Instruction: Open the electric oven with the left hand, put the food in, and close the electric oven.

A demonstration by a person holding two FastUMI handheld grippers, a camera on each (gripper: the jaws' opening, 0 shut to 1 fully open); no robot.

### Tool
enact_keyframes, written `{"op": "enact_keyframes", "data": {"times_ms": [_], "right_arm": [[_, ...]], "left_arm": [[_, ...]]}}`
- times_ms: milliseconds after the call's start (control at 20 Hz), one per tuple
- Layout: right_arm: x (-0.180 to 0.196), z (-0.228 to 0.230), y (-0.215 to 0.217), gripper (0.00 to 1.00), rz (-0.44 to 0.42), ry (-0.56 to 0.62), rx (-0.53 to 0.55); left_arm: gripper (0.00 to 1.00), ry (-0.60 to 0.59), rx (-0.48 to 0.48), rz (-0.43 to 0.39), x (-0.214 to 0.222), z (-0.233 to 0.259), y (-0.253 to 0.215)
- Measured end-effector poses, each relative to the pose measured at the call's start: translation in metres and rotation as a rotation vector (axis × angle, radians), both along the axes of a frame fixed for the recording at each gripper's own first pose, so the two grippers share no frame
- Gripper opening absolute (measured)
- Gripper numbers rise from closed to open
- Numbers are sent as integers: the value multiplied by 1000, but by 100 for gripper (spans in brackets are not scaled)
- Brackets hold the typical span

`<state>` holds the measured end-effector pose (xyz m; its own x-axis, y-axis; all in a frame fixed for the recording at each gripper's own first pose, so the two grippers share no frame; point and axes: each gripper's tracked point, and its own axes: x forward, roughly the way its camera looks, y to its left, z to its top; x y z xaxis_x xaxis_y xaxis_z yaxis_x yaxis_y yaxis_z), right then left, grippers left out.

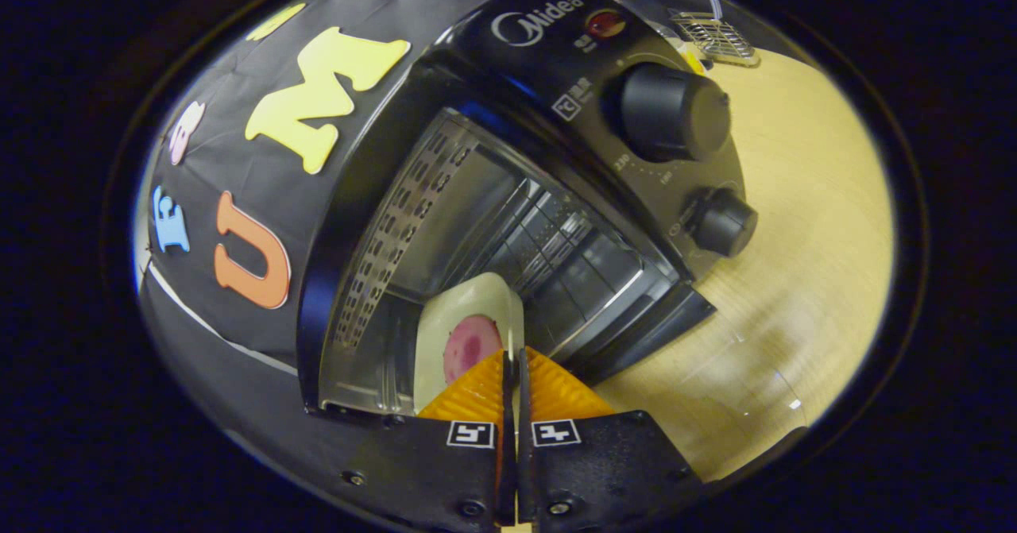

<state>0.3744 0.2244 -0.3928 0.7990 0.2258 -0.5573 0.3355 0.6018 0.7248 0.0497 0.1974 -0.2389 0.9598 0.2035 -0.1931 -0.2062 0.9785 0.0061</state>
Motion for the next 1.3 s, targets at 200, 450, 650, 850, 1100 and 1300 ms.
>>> {"op": "enact_keyframes", "data": {"times_ms": [200, 450, 650, 850, 1100, 1300], "right_arm": [[24, 9, -8, 1, -101, -90, -14], [37, 13, 1, 8, -136, -139, 4], [31, 5, -7, 5, -158, -117, 1], [14, 11, -14, 35, -164, -144, 6], [-23, 19, -22, 47, -131, -158, -35], [-59, 26, -31, 70, -96, -181, -92]], "left_arm": [[94, 60, 0, 24, 4, -22, 5], [94, 83, 1, 17, 7, -29, -2], [94, 90, 0, 12, 0, -28, -5], [94, 92, -7, 5, -6, -20, -12], [94, 104, -31, -21, -19, -13, -28], [94, 90, -23, -69, -30, 6, -48]]}}
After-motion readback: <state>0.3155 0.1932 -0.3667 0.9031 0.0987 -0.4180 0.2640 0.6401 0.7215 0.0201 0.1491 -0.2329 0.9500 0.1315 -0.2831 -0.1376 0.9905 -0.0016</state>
